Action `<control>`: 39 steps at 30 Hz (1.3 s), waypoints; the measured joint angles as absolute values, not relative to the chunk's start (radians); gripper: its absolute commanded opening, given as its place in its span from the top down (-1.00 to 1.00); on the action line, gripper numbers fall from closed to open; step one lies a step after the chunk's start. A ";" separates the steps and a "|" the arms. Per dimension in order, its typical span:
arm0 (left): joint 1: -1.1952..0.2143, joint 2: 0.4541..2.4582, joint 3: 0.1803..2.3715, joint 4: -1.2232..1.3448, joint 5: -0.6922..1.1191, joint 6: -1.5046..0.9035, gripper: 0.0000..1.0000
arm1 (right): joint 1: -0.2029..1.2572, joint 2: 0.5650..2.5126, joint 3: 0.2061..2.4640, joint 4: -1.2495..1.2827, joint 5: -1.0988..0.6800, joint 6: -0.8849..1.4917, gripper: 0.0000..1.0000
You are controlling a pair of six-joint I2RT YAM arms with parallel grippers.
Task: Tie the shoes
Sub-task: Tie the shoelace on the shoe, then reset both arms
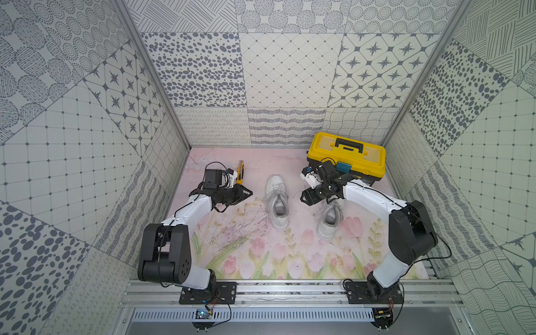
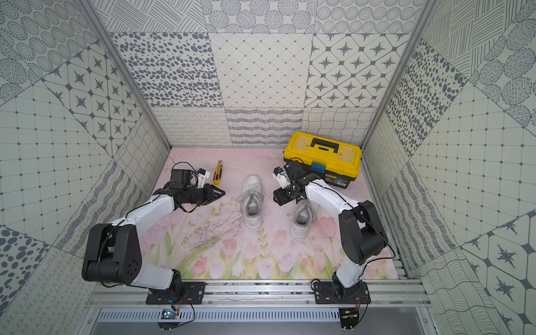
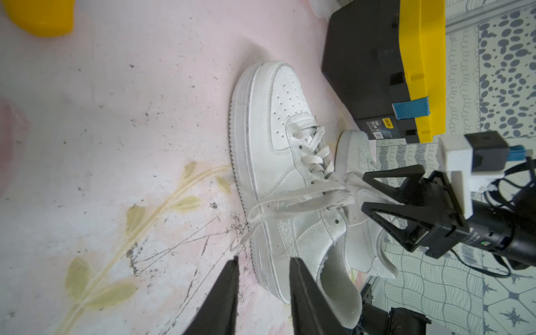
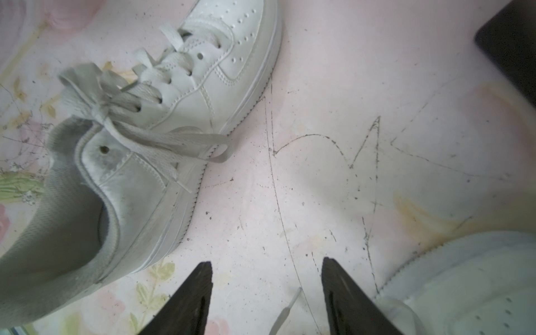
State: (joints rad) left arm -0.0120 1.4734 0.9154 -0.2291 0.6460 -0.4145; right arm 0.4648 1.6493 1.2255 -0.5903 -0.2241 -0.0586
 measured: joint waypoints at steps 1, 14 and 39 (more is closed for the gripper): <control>-0.012 1.456 0.913 -0.231 0.636 -0.418 -0.06 | 0.459 1.618 1.224 -0.591 -0.218 -0.057 -0.45; -0.010 1.028 0.786 -0.224 0.377 -0.416 -0.93 | 0.138 1.031 0.963 -0.373 -0.084 0.087 -0.94; -0.010 0.808 0.435 -0.068 -0.234 -0.413 -0.98 | -0.028 1.267 0.257 0.657 0.143 0.167 -0.94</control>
State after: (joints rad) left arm -0.0105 0.8082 0.4351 -0.0677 -0.2340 -0.4133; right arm -0.0277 1.2667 0.2569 0.6575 0.1429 0.1665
